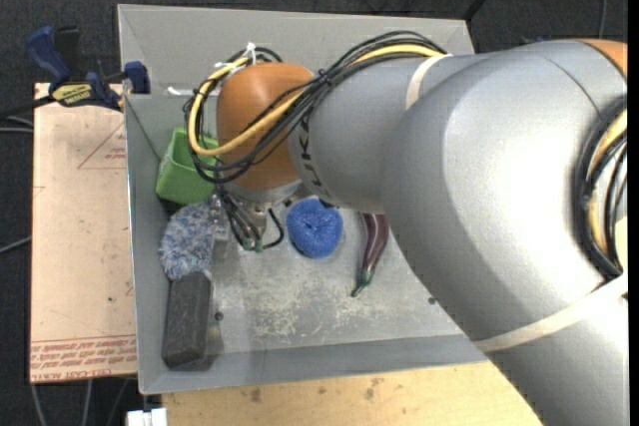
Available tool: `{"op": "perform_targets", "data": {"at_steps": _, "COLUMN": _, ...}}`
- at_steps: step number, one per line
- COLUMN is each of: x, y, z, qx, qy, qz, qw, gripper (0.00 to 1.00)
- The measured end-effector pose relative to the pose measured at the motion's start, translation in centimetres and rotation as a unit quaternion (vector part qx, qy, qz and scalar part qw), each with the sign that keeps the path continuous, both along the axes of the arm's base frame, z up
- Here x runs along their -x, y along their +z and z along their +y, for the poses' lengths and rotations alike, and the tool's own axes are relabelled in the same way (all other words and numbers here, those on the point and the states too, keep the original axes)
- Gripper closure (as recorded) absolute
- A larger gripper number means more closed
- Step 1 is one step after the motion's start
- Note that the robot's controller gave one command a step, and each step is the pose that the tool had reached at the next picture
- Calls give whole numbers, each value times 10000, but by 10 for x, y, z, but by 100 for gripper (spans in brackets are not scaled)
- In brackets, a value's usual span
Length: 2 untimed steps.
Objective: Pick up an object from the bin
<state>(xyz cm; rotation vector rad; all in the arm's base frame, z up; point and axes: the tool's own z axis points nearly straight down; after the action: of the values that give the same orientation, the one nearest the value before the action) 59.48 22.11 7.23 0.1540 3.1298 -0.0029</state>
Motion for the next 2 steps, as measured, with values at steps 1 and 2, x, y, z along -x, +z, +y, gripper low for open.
{"op": "perform_targets", "data": {"at_steps": 1, "x": 0, "y": 0, "z": 0, "qx": -1, "qy": -2, "qz": 1, "qw": 10000, "gripper": 100}}
{"op": "perform_targets", "data": {"at_steps": 2, "x": 18, "y": 22, "z": -4, "qx": -6, "qy": 168, "qz": 41, "qw": 9999, "gripper": 100}}
